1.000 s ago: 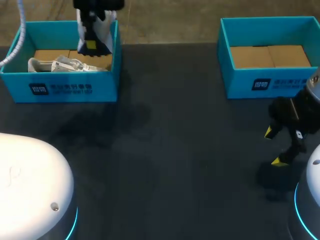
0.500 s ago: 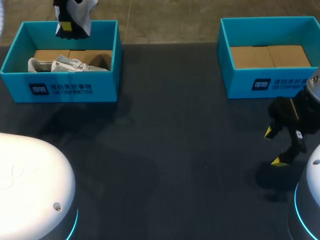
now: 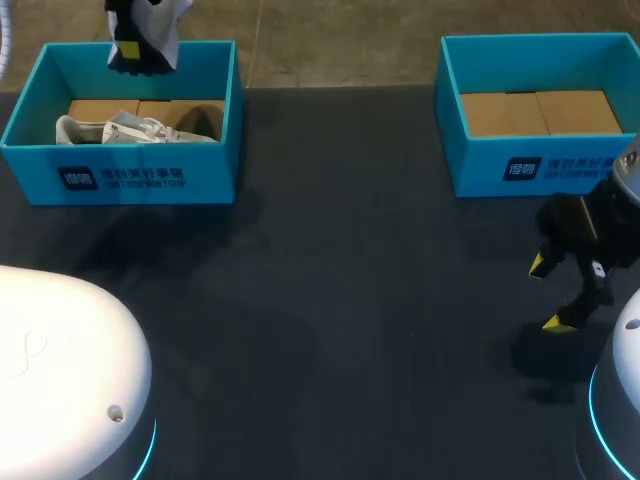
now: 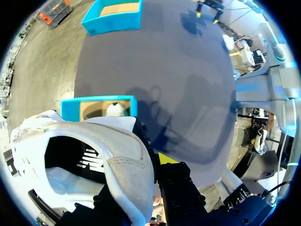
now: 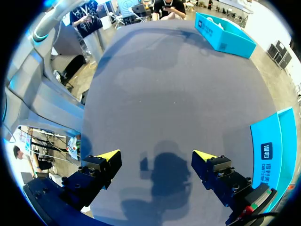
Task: Take the shoe out of the shoebox, open the shoe tongue, remove and reinsert the insole, then place the shoe into the shoebox
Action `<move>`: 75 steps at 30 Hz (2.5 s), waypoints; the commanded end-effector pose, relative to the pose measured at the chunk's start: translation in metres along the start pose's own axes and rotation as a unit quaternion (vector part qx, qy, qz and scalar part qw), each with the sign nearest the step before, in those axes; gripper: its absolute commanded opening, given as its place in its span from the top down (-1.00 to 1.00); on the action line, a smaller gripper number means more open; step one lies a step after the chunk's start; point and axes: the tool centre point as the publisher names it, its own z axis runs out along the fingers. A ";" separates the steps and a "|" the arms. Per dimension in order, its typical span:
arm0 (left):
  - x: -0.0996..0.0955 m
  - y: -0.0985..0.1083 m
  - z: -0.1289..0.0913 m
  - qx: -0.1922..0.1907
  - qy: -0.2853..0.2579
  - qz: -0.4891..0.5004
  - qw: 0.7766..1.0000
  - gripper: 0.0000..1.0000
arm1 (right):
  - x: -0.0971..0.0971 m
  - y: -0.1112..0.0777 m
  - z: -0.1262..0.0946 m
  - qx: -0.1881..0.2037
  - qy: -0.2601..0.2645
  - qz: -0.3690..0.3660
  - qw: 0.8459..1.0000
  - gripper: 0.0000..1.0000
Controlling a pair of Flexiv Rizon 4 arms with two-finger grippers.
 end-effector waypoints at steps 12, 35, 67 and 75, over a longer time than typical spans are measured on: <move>-0.111 0.085 0.029 0.034 0.010 -0.022 0.999 1.00 | 0.001 0.000 0.001 0.001 -0.001 0.000 1.000 -1.00; -0.132 0.130 0.056 -0.032 -0.050 0.369 0.928 1.00 | 0.001 0.000 0.001 0.001 -0.001 0.000 1.000 -1.00; -0.165 0.175 0.087 -0.087 -0.110 0.647 0.749 1.00 | 0.001 0.000 0.001 0.001 -0.001 0.000 1.000 -1.00; -0.175 0.191 0.095 -0.066 -0.127 0.699 0.701 1.00 | 0.001 0.000 0.001 0.001 -0.001 0.000 1.000 -1.00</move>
